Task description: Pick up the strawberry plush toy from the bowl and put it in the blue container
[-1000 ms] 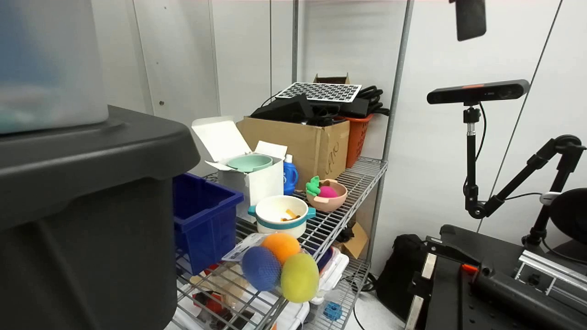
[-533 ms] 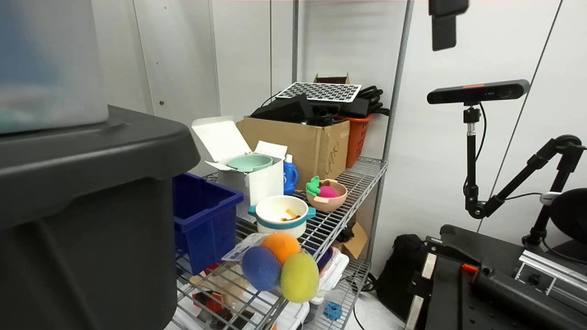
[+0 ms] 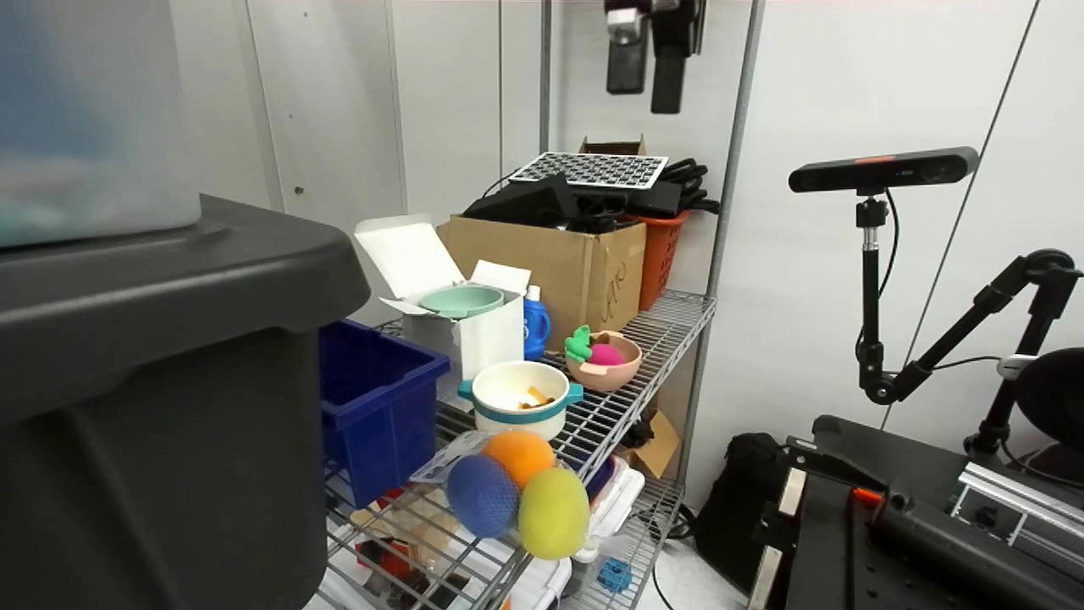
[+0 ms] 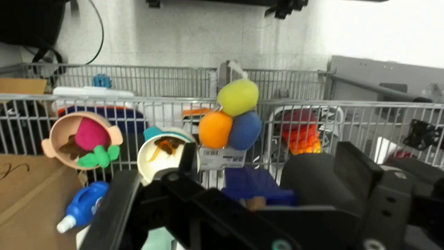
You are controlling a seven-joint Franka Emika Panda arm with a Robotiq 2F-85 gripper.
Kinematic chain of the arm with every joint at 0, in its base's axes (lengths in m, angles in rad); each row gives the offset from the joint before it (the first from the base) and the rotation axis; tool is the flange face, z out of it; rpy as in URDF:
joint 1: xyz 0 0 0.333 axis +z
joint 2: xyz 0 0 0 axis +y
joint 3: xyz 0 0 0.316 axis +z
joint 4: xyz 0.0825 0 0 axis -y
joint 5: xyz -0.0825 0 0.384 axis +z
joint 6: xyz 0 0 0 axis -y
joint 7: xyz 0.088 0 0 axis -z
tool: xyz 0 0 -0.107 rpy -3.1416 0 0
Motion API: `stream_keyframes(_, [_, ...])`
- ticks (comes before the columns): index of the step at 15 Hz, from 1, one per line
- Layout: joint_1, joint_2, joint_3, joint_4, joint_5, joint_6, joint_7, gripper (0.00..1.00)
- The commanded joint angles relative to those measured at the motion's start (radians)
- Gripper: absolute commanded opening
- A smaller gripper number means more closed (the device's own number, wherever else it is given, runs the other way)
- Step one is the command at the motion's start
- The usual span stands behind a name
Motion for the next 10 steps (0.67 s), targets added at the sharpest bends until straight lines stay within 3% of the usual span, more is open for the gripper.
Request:
stream_keyframes(1, [-0.02, 0.1, -0.002, 0.082, -0.111, 0.141, -0.011, 1.0])
stream_keyframes(6, [-0.042, 0.213, -0.015, 0.129, -0.197, 0.271, 0.005, 1.0])
stream_keyframes(10, [-0.057, 0.293, -0.034, 0.176, -0.228, 0.307, 0.009, 1.0])
